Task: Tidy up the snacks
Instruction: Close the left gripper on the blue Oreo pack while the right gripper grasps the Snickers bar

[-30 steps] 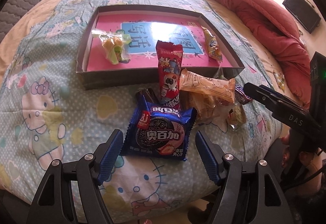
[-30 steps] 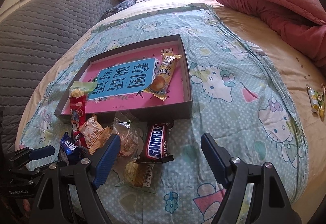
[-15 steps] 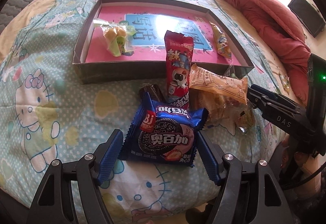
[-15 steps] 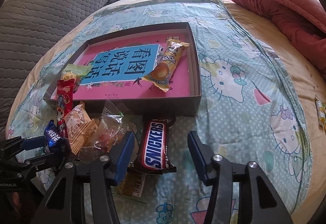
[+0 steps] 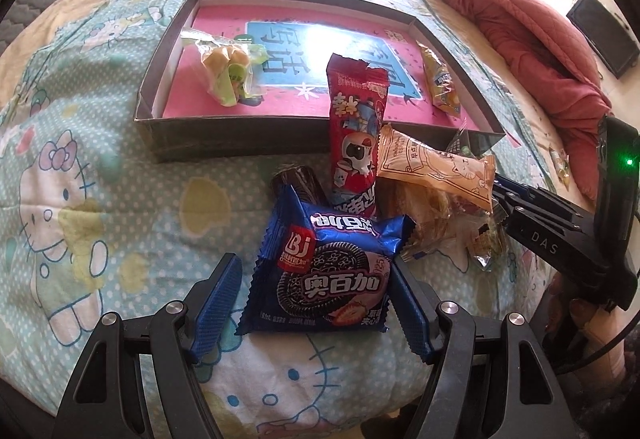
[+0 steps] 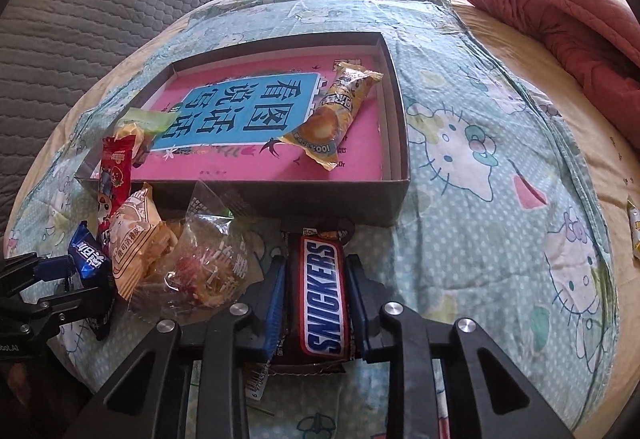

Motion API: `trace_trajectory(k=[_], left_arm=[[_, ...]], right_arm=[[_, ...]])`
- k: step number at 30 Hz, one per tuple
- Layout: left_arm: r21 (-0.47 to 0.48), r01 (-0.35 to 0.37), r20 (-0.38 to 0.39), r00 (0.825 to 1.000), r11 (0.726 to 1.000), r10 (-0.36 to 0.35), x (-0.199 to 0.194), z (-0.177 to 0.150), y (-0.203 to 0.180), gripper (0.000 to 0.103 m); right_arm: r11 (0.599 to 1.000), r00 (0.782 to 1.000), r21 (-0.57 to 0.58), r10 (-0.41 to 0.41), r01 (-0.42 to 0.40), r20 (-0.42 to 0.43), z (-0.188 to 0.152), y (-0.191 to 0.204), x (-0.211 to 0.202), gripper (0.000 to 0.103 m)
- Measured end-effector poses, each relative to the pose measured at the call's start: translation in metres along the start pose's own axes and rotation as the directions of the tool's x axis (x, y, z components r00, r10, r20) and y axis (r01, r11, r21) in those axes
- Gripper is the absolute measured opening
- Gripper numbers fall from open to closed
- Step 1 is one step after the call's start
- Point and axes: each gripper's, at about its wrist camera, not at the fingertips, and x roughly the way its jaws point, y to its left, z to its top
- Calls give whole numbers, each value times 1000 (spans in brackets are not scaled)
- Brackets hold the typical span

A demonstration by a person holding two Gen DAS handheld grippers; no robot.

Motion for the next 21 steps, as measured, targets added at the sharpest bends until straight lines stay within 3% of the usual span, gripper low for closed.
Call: trace_trajectory(k=[8, 12, 21], left_arm=[[-20, 11, 9, 1000, 1000, -10, 0, -1, 4, 74], [-12, 13, 7, 1000, 1000, -13, 1, -1, 0, 66], [3, 42, 8, 999, 999, -42, 3, -2, -3, 58]], right_arm=[[1000, 1000, 13, 12, -12, 8, 1, -3, 0, 29], [1000, 1000, 5, 8, -8, 7, 0, -2, 2, 29], [1000, 1000, 5, 8, -8, 11, 1, -2, 6, 29]])
